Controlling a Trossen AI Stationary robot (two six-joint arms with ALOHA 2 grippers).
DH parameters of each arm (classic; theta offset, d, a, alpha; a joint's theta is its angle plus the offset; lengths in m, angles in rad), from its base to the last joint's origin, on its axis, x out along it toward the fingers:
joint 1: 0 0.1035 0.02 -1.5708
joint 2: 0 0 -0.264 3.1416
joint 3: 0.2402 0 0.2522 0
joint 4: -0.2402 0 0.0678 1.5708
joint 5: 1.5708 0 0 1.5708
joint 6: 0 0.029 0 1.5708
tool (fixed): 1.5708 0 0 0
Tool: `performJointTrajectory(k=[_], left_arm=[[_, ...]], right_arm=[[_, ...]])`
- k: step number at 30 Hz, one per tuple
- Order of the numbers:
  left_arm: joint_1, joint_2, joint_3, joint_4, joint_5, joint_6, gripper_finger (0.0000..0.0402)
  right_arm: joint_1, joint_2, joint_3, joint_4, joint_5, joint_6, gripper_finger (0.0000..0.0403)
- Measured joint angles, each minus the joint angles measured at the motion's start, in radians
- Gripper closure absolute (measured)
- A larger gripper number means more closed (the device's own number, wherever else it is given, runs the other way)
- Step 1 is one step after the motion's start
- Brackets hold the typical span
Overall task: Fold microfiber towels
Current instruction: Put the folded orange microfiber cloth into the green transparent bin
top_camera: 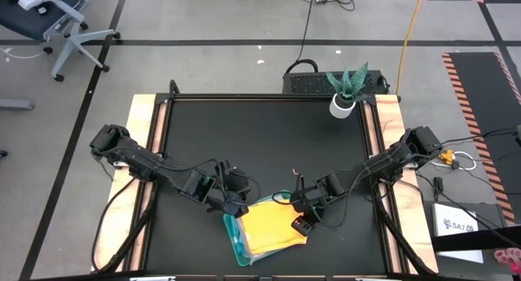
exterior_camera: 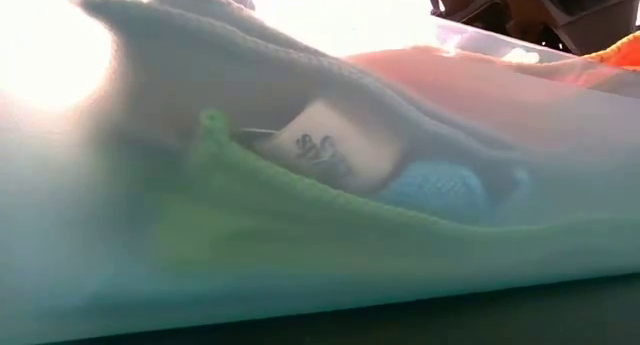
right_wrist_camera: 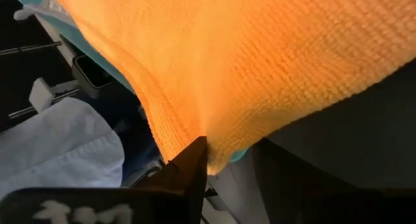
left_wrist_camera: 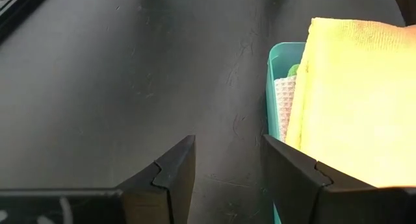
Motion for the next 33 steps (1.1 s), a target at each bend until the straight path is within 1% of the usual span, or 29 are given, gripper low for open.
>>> performJointTrajectory(k=[2,6,9,12,17,20,22,24,28,33], left_arm=[[0.0,0.0,0.0,0.001,0.0,0.0,0.0227],[0.0,0.0,0.0,0.0,0.002,-0.003,0.0227],[0.001,0.0,-0.002,-0.008,0.003,-0.014,0.0227],[0.012,0.0,-0.016,-0.012,0.018,-0.055,0.0227],[0.046,0.008,-0.052,-0.012,0.134,-0.176,0.0227],[0.055,0.034,-0.061,-0.014,0.187,-0.212,0.0227],[0.056,0.05,-0.061,0.005,0.228,-0.215,0.0227],[0.057,0.06,-0.061,0.016,0.258,-0.219,0.0227],[0.059,0.063,-0.061,0.045,0.336,-0.207,0.0227],[0.057,0.054,-0.061,0.083,0.509,-0.155,0.0227]], right_arm=[[0.0,0.0,0.0,0.005,-0.02,0.007,0.0287],[0.0,-0.027,0.0,0.005,-0.027,0.026,0.0287],[-0.001,-0.076,0.0,0.004,-0.005,0.039,0.0287],[-0.006,-0.135,0.0,-0.001,0.056,0.043,0.0287],[-0.006,-0.222,0.0,0.01,0.213,0.009,0.0287],[-0.006,-0.256,0.0,0.016,0.3,-0.022,0.0287],[-0.006,-0.27,0.0,0.016,0.338,-0.042,0.0287],[-0.006,-0.278,0.0,0.017,0.355,-0.059,0.0287],[-0.006,-0.277,0.001,0.018,0.356,-0.112,0.0287],[-0.007,-0.272,0.001,0.016,0.358,-0.152,0.0287]])
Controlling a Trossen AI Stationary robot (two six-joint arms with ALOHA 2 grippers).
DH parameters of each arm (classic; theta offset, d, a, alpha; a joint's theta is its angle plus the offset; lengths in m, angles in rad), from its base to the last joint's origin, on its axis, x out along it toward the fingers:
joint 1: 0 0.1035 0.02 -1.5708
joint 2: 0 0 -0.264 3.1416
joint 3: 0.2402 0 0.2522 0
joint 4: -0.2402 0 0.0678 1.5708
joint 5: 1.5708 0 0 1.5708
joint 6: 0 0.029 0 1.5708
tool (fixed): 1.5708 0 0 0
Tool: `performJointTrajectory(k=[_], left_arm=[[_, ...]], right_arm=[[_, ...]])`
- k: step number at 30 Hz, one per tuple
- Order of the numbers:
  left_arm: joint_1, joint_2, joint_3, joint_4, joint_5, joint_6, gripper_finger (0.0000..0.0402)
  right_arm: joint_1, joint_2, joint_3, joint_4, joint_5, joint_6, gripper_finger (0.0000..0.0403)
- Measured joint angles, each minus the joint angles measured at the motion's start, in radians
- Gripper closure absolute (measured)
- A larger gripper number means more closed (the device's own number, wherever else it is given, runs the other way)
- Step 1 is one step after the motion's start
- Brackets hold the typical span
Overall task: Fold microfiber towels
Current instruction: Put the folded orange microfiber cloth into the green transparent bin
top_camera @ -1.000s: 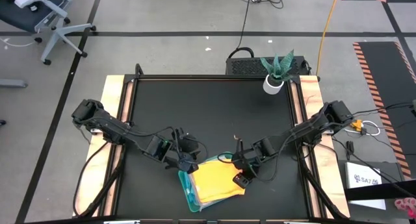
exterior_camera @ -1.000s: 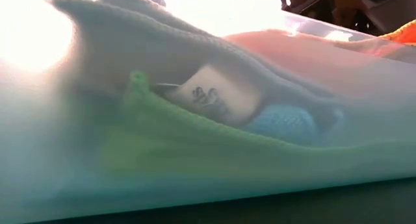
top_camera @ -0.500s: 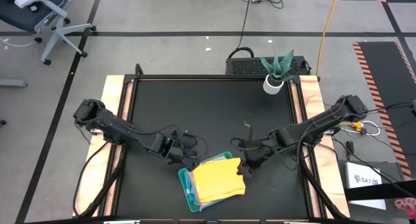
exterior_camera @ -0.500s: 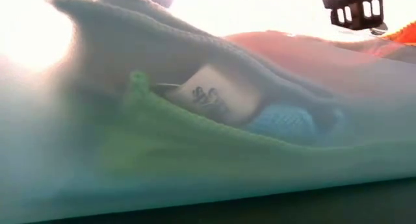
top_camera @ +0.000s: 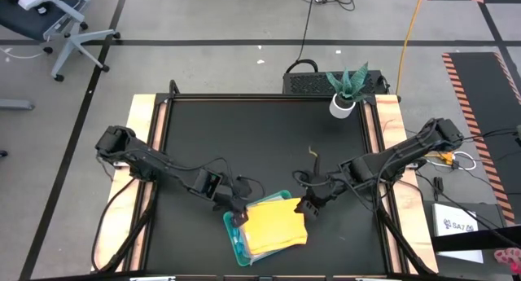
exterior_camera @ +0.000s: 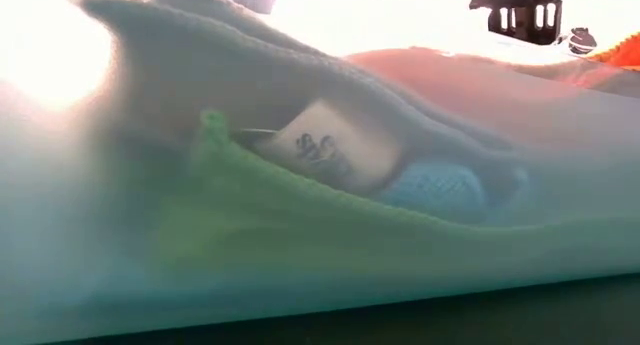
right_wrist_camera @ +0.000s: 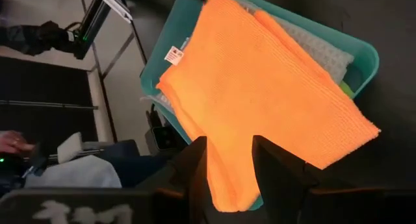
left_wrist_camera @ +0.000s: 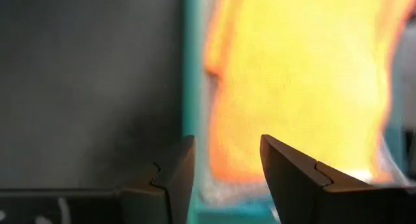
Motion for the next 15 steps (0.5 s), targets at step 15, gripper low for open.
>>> performJointTrajectory(k=[15], left_arm=[[-0.046,0.0,0.0,-0.007,-0.066,0.218,0.0227]], right_arm=[[0.0,-0.001,0.0,0.003,-0.001,-0.09,0.0287]])
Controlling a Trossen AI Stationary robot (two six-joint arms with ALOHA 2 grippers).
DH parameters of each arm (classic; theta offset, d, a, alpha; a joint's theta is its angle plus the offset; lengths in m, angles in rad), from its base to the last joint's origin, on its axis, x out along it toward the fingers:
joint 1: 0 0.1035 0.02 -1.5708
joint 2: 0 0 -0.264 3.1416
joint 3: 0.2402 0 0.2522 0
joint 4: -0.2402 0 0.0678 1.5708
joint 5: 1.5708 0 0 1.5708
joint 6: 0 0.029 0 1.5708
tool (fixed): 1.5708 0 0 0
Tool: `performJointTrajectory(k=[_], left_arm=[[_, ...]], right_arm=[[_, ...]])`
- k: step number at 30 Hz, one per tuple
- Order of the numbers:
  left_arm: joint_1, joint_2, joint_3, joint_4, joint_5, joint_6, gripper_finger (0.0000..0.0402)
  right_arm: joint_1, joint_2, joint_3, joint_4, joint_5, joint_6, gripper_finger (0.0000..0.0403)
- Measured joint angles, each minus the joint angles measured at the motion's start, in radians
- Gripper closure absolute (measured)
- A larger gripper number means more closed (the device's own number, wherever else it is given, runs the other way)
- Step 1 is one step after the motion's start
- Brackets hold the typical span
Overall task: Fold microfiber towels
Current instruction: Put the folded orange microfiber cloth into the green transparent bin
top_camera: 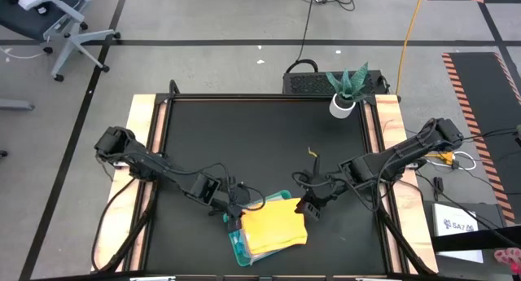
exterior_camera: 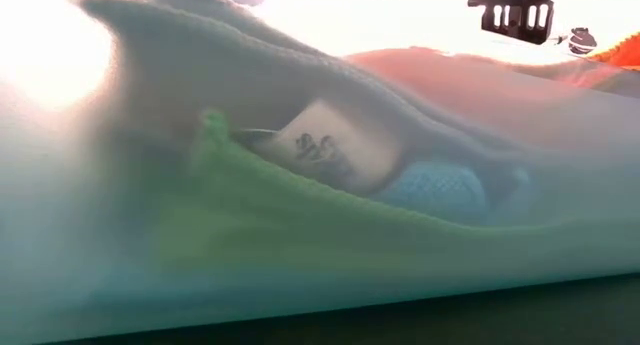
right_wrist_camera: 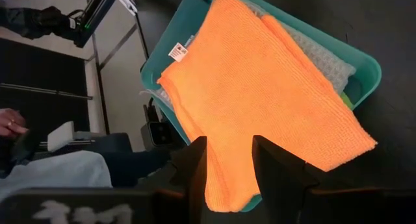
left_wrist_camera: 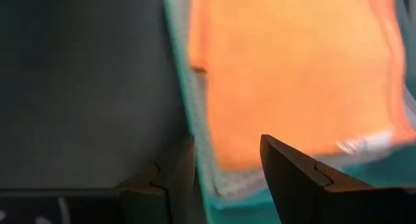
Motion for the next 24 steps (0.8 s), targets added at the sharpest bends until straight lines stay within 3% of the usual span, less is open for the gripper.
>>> performJointTrajectory(k=[6,13,19,24], left_arm=[[-0.027,0.0,0.0,0.0,0.098,0.025,0.0227],[-0.055,0.0,0.0,-0.002,0.054,0.027,0.0227],[-0.048,0.0,0.0,-0.008,0.023,-0.041,0.0227],[-0.021,0.0,0.0,-0.049,0.112,-0.174,0.0227]], right_arm=[[0.0,0.0,0.0,0.0,0.0,-0.027,0.0287],[0.0,0.0,0.0,0.0,0.0,-0.045,0.0287],[0.0,0.0,0.0,0.0,0.002,-0.046,0.0287],[0.0,0.0,0.0,0.0,0.003,-0.046,0.0287]])
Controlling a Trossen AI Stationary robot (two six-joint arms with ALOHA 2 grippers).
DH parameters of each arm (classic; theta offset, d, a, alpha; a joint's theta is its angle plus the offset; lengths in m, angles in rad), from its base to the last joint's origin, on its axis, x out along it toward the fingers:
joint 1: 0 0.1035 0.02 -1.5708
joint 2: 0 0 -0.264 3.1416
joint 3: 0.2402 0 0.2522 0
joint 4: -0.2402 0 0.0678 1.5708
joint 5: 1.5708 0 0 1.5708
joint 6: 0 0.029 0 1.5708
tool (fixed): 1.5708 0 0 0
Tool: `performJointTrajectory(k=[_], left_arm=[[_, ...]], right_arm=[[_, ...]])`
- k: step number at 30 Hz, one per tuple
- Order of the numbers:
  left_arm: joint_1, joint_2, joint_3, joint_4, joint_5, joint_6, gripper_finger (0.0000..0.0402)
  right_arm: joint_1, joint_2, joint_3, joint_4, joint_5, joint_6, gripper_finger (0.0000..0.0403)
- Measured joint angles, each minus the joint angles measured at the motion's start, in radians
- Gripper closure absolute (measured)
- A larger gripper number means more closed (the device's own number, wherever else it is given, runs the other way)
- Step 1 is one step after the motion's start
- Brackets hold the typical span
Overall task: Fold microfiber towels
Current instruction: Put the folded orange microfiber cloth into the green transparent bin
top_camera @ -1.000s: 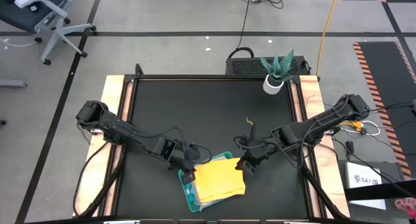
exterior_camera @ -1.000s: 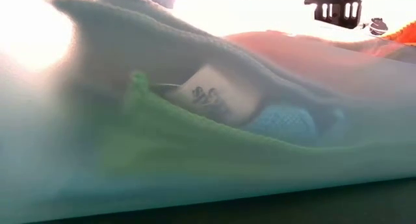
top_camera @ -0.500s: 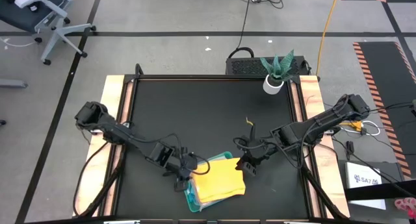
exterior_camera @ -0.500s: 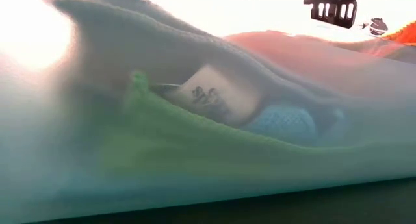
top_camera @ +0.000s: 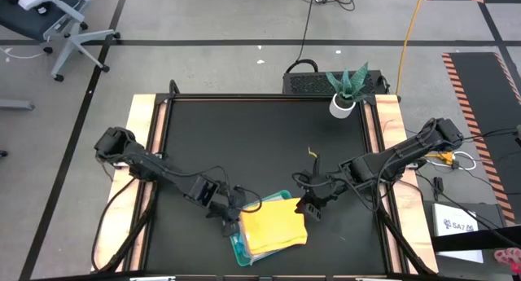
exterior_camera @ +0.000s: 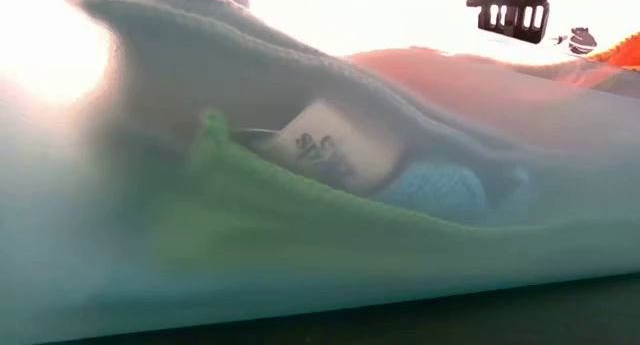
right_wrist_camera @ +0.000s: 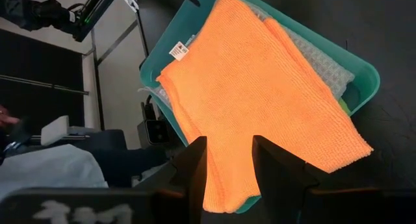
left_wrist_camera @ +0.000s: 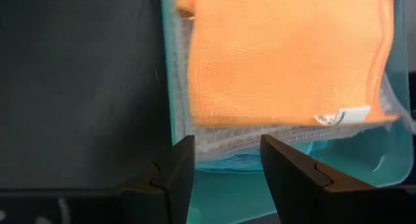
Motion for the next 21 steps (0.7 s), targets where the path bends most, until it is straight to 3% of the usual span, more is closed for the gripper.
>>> performJointTrajectory(k=[21], left_arm=[[0.03,0.005,-0.001,0.05,0.035,-0.513,0.0227]], right_arm=[[0.001,0.0,0.0,0.0,0.026,-0.026,0.0287]])
